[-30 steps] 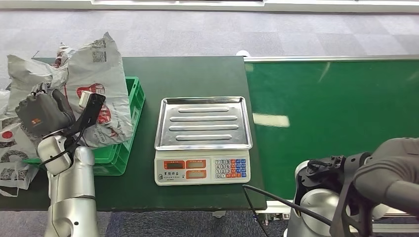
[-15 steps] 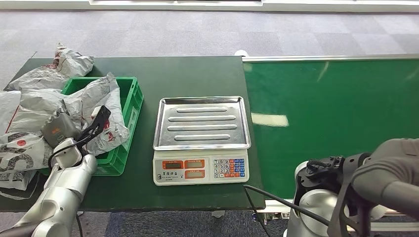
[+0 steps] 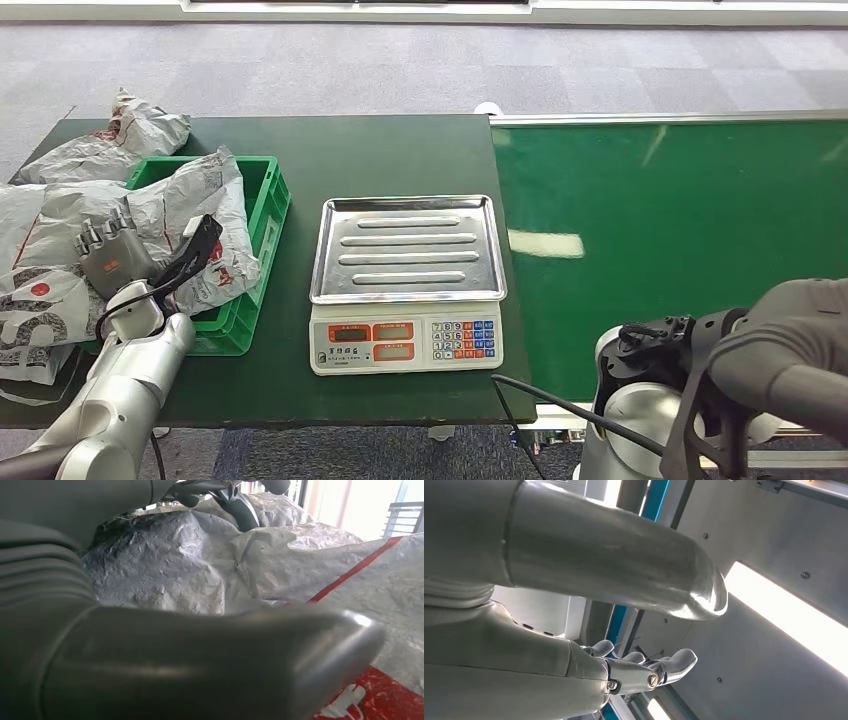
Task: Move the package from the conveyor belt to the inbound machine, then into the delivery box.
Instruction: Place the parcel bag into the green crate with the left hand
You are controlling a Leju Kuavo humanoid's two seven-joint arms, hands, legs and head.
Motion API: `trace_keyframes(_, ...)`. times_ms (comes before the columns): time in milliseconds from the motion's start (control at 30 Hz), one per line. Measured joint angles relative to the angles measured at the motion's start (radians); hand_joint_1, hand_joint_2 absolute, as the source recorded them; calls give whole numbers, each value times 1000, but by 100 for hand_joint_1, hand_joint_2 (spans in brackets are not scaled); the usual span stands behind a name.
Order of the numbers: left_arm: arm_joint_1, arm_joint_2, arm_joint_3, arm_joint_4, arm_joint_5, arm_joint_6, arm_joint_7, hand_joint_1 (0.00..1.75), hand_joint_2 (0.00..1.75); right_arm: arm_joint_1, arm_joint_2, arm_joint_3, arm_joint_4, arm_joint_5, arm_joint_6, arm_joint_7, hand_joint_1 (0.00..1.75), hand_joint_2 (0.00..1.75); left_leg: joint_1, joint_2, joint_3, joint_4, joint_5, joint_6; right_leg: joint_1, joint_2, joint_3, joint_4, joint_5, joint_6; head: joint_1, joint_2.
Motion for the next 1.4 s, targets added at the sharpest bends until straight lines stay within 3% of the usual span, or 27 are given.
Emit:
trace_keyframes(467,14,3,1,-33,15,45,-37,0,0,0,0,0,5,-4,0,0,0,0,0,0,0,0,0,0,0,0,0,0,0,0,0,0)
trace_keyframes(767,105,-15,48,-278,70,49,-143,0,0,0,0,0,17,-5,0,0,0,0,0,0,-2,0,0,0,0,0,-2,0,0,0,0,0)
trace_keyframes(833,125,-39,88,-354,104,49,-255,0,0,0,0,1,19,-7,0,0,0,0,0,0,-3,0,0,0,0,0,-3,0,0,0,0,0)
trace_keyframes(867,131,-63,128,-407,139,50,-369,0,0,-1,0,1,21,-10,0,0,0,0,0,0,-4,0,0,0,0,0,-3,0,0,0,0,0)
trace_keyframes(967,112,-159,344,-562,315,50,-894,0,0,-2,0,1,32,-19,1,0,0,0,1,1,-5,0,1,1,-1,0,-4,0,1,1,0,0)
trace_keyframes(1000,105,-189,419,-614,390,51,-1041,0,0,-2,0,2,37,-22,1,0,0,0,1,3,-5,0,0,1,-1,2,-5,0,1,1,0,0)
trace_keyframes(1033,103,-218,476,-666,466,51,-1134,0,0,-3,0,2,41,-25,1,0,0,0,0,5,-4,0,0,1,-2,4,-5,0,1,1,0,0)
trace_keyframes(1067,105,-244,513,-720,541,51,-1170,0,0,-3,0,2,45,-27,1,0,0,0,0,6,-3,0,-1,1,-2,5,-5,0,1,1,0,0)
trace_keyframes(1167,122,-307,534,-860,705,51,-1147,0,0,-4,0,3,53,-28,2,0,0,0,0,2,-4,0,-1,1,0,2,-4,-1,1,2,0,0)
trace_keyframes(1400,186,-398,395,-1053,927,51,-1130,0,0,-4,0,-1,67,-14,2,0,0,0,0,-3,-4,0,0,1,0,-4,-2,0,0,2,0,0)
